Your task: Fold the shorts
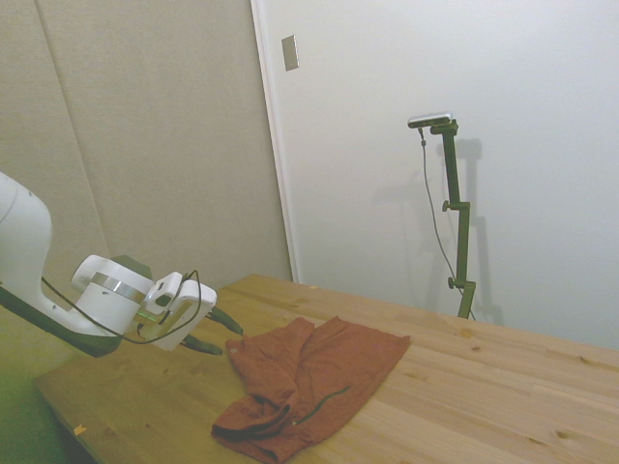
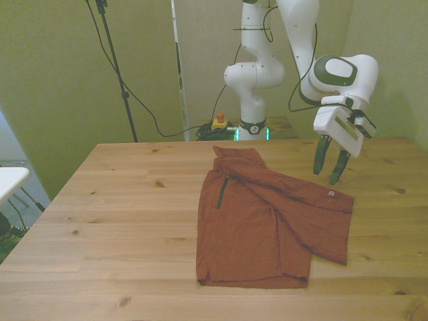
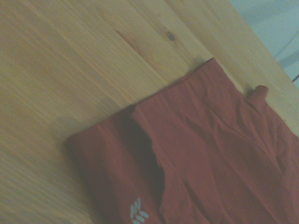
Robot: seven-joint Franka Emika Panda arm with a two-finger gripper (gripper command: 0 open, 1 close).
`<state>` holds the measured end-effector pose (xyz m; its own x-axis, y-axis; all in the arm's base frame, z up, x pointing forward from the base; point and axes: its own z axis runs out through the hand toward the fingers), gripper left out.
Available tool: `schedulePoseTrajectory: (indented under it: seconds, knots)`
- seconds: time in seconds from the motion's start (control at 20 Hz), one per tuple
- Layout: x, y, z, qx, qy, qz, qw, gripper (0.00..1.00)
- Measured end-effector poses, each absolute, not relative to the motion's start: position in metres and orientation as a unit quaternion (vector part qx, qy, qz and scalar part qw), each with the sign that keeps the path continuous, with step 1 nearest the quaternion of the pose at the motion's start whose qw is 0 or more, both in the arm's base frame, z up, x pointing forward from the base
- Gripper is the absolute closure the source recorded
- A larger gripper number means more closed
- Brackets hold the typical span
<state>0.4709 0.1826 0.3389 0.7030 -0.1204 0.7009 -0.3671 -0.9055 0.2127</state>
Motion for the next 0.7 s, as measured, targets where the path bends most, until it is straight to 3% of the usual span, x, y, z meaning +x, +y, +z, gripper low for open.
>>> schedulePoseTrajectory:
  seconds: [0.7]
  knots:
    - [0.490, 0.176, 0.326, 0.909, -0.144, 0.352, 0.169, 0.00]
